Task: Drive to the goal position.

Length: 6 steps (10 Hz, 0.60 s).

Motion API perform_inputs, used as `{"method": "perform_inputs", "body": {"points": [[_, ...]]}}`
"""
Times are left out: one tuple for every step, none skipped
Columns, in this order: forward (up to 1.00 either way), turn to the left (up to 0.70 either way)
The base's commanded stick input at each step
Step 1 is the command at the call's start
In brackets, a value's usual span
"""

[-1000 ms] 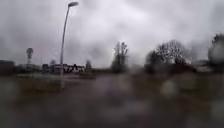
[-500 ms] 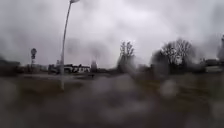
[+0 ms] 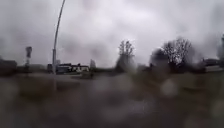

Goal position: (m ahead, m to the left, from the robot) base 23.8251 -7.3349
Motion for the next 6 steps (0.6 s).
{"method": "perform_inputs", "body": {"points": [[1.0, 0.0], [1.0, 0.0], [1.0, 0.0], [1.0, 0.0], [1.0, 0.0], [1.0, 0.0]]}}
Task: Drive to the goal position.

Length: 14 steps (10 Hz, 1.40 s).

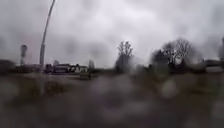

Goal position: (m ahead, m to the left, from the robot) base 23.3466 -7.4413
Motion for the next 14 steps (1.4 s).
{"method": "perform_inputs", "body": {"points": [[1.0, 0.0], [1.0, 0.0], [1.0, 0.0], [1.0, 0.0], [1.0, 0.0], [1.0, 0.0], [1.0, 0.0], [1.0, 0.0], [1.0, 0.0], [1.0, 0.0], [1.0, 0.0], [1.0, 0.0], [1.0, 0.0], [1.0, 0.0]]}}
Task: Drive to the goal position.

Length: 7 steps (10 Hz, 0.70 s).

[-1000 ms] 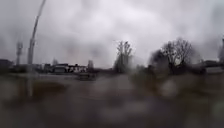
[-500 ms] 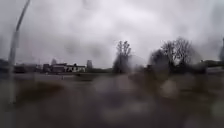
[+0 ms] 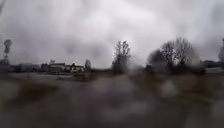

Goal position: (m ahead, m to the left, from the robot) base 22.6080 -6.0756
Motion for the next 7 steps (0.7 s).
{"method": "perform_inputs", "body": {"points": [[1.0, 0.0], [1.0, 0.0], [1.0, 0.0], [1.0, 0.0], [1.0, 0.0], [1.0, 0.0], [1.0, 0.0]]}}
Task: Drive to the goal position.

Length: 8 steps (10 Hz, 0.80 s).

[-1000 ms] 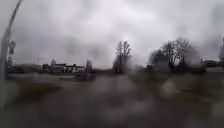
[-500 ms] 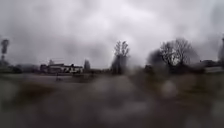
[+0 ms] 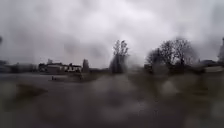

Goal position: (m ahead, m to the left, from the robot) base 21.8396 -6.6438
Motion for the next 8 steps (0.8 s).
{"method": "perform_inputs", "body": {"points": [[1.0, 0.0], [1.0, 0.0], [1.0, 0.0], [1.0, 0.0], [1.0, 0.0], [1.0, 0.0], [1.0, 0.0], [1.0, 0.0]]}}
